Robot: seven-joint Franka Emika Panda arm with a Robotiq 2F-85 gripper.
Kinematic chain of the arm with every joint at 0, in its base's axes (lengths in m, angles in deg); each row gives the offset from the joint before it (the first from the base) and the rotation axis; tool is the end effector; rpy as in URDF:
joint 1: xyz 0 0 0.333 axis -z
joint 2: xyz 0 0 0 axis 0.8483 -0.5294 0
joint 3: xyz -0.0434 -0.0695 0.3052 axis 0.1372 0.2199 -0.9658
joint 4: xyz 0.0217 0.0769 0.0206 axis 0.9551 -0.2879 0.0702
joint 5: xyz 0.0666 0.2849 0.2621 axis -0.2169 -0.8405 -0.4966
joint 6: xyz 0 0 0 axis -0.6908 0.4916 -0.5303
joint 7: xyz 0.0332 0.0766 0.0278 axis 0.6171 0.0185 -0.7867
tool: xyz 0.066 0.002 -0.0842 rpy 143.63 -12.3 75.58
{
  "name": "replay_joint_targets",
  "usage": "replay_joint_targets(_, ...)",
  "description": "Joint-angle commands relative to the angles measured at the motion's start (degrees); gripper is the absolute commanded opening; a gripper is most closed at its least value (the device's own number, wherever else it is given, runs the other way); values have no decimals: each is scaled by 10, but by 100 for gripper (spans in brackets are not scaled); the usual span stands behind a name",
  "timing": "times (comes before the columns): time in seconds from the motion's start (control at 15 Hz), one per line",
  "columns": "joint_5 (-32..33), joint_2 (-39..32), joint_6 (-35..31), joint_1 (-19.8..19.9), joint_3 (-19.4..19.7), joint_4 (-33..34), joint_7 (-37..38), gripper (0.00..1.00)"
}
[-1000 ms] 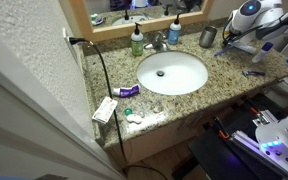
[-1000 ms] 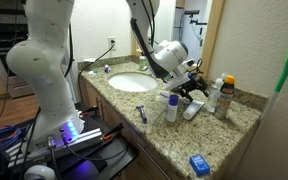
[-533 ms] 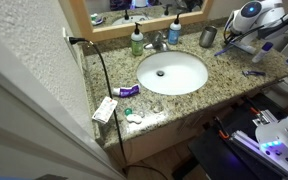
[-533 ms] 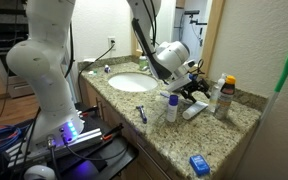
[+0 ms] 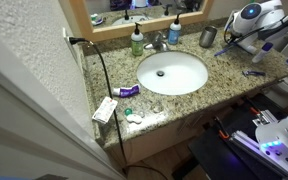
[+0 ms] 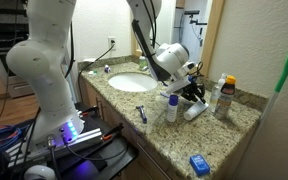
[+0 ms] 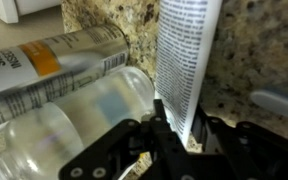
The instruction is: Set the white tube upright on the right side of the counter
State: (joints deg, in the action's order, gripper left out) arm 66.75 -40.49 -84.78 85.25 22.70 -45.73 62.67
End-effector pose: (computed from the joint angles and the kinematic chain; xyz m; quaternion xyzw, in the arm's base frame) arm 0.4899 -0.2764 0.1986 0.9272 0.0748 0.1242 0.3454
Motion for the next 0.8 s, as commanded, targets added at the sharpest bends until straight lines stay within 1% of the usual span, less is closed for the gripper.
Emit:
replay_joint_targets(0.0,-14,-15,-4,6,4,-6,-20,1)
replay_joint_targets(0.13,-60,-4,-14,10,1,-19,-51,0)
replay_joint_targets(0.2,-100,9,-30,16,-2,-28,-80,1)
replay_joint_targets(0.27,-146,20,-43,24,-7,-37,-112,2)
replay_joint_targets(0.33,-205,38,-56,38,-18,-52,-156,0)
replay_joint_targets(0.4,-253,58,-69,52,-28,-66,-192,0)
replay_joint_targets(0.53,-359,88,-101,92,-62,-98,-265,1)
replay_joint_targets(0.6,-412,107,-117,101,-75,-111,-301,1)
replay_joint_targets(0.67,-446,123,-133,112,-88,-120,-321,1)
replay_joint_targets(0.73,-510,139,-167,58,-37,-136,-366,1)
